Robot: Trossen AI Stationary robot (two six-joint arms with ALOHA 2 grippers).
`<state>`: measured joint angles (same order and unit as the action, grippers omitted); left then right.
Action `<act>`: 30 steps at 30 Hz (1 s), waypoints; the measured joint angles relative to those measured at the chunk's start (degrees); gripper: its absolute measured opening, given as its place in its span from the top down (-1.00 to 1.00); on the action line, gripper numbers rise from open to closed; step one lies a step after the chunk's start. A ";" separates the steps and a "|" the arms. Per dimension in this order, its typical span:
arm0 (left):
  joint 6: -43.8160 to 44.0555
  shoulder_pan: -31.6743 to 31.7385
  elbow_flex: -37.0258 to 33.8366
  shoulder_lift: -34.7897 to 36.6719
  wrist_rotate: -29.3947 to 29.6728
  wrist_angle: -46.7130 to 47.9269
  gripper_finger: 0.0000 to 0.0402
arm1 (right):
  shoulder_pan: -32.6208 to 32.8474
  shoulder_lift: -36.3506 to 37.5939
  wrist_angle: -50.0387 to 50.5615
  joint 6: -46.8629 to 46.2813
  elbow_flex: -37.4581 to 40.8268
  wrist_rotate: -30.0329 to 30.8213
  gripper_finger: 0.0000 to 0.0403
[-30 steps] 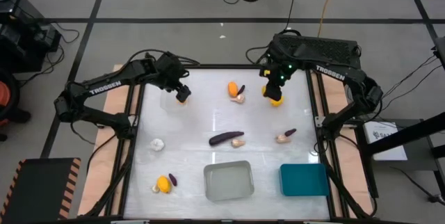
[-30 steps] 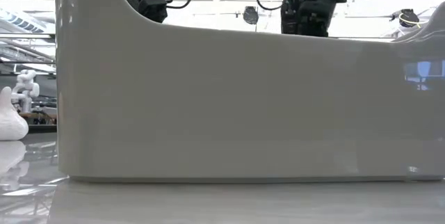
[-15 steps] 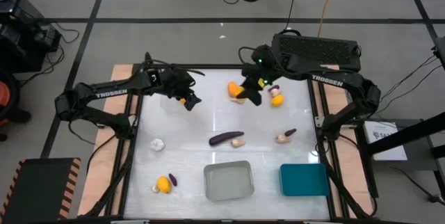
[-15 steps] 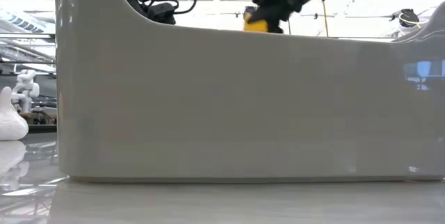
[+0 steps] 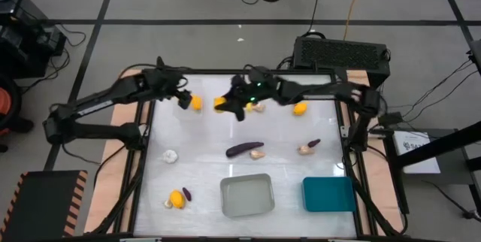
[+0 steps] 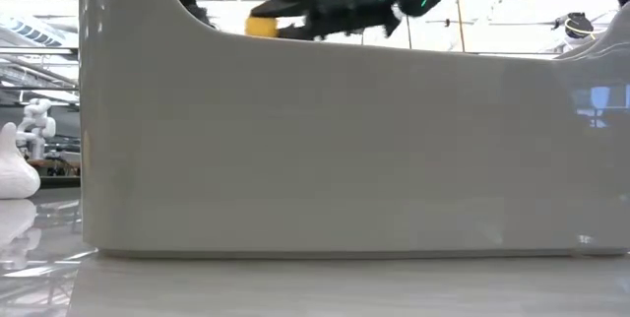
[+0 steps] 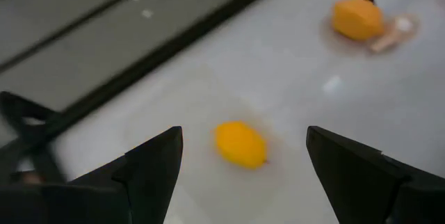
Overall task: Sort produce into baskets
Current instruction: Put the lemon into the transparent bin
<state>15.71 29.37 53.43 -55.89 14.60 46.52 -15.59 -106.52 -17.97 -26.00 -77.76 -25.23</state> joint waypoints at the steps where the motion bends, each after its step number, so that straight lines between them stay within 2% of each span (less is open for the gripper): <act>1: -0.03 0.64 0.00 1.27 0.71 0.88 -0.56 | 0.16 -2.17 -3.59 -1.61 -0.57 0.00 0.19; 3: -0.11 2.04 0.00 3.46 0.95 2.19 -0.56 | 0.31 -6.30 -8.42 -4.48 -2.86 1.28 0.19; 6: -1.19 3.52 0.00 5.27 0.69 3.83 -0.56 | 0.30 -12.32 -9.80 -6.29 -8.46 5.44 0.19; 15: -2.64 4.80 -0.02 5.77 0.31 8.05 -0.56 | -0.16 -27.66 -5.30 -6.31 -26.99 7.58 0.19; 18: -2.66 4.79 -0.02 5.78 0.46 8.52 -0.56 | -0.14 -31.94 -4.87 -6.29 -33.32 10.46 0.19; 24: -2.80 4.78 -0.02 5.76 0.36 11.95 -0.56 | -0.16 -38.67 10.58 -1.79 -45.06 17.43 0.13; 27: -4.03 4.79 -0.03 5.78 0.36 13.32 -0.56 | -0.18 -40.28 19.14 -1.37 -49.03 18.18 -0.01; 30: -4.23 4.76 -0.04 5.78 0.36 13.12 -0.56 | -0.18 -40.39 23.30 -0.32 -50.12 18.08 -0.20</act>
<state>11.49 34.13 53.39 -50.11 14.96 59.64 -15.77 -146.91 5.33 -26.33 -127.88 -7.15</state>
